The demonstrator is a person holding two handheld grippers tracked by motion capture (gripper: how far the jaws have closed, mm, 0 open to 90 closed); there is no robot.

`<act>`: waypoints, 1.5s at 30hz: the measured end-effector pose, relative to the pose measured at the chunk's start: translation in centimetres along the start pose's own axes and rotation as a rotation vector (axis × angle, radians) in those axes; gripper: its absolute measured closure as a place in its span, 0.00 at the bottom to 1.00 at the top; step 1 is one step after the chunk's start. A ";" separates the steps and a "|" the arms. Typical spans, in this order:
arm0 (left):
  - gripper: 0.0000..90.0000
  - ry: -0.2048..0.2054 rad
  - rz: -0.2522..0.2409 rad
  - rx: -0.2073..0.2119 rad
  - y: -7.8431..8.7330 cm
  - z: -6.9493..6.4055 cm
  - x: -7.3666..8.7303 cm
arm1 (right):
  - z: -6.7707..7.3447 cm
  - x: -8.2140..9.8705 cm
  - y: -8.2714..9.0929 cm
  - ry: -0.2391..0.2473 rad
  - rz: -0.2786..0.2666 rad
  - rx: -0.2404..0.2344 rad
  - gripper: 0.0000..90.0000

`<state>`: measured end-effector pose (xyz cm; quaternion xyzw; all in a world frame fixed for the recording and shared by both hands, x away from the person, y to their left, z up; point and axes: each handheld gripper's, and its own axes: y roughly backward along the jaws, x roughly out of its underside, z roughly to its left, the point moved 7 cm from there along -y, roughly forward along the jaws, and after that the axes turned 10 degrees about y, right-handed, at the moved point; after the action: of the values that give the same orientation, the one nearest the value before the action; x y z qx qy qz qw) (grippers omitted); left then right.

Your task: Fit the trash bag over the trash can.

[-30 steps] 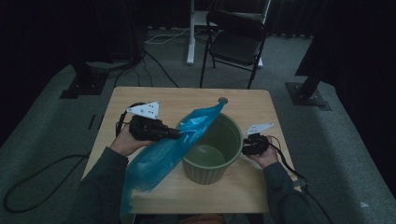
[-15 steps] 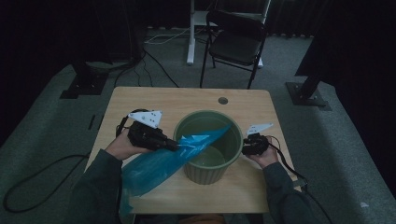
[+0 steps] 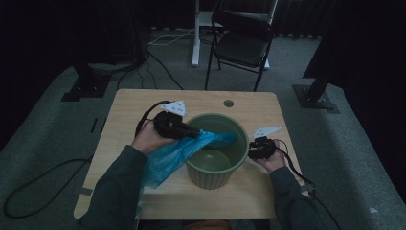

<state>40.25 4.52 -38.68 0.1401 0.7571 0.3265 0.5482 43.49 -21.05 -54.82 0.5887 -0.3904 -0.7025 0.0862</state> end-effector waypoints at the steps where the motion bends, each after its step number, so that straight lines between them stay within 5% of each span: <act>1: 0.93 0.002 0.004 -0.017 -0.4 0.1 -0.3 | 0.0 0.0 0.0 -0.001 0.000 0.001 0.71; 8: 0.77 0.014 -0.025 -0.075 -1.5 0.2 -1.7 | 0.0 0.0 0.1 -0.001 -0.001 0.000 0.71; 16: 0.68 0.035 -0.102 -0.129 1.7 0.4 -1.1 | 0.0 0.2 0.1 -0.007 0.002 0.000 0.71; 25: 0.67 0.041 -0.129 -0.166 5.3 0.0 2.2 | 0.1 0.2 0.1 -0.008 0.003 -0.002 0.71; 34: 0.64 0.104 -0.145 -0.181 7.8 0.3 6.5 | 1.4 -0.1 0.6 0.019 0.018 -0.028 0.70; 45: 0.60 0.133 -0.114 -0.149 7.1 0.5 9.0 | 3.7 0.1 2.2 0.078 0.035 -0.085 0.69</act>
<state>36.40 15.12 -40.85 0.0336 0.7724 0.3585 0.5233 39.38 -20.92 -53.43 0.6047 -0.3667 -0.6933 0.1386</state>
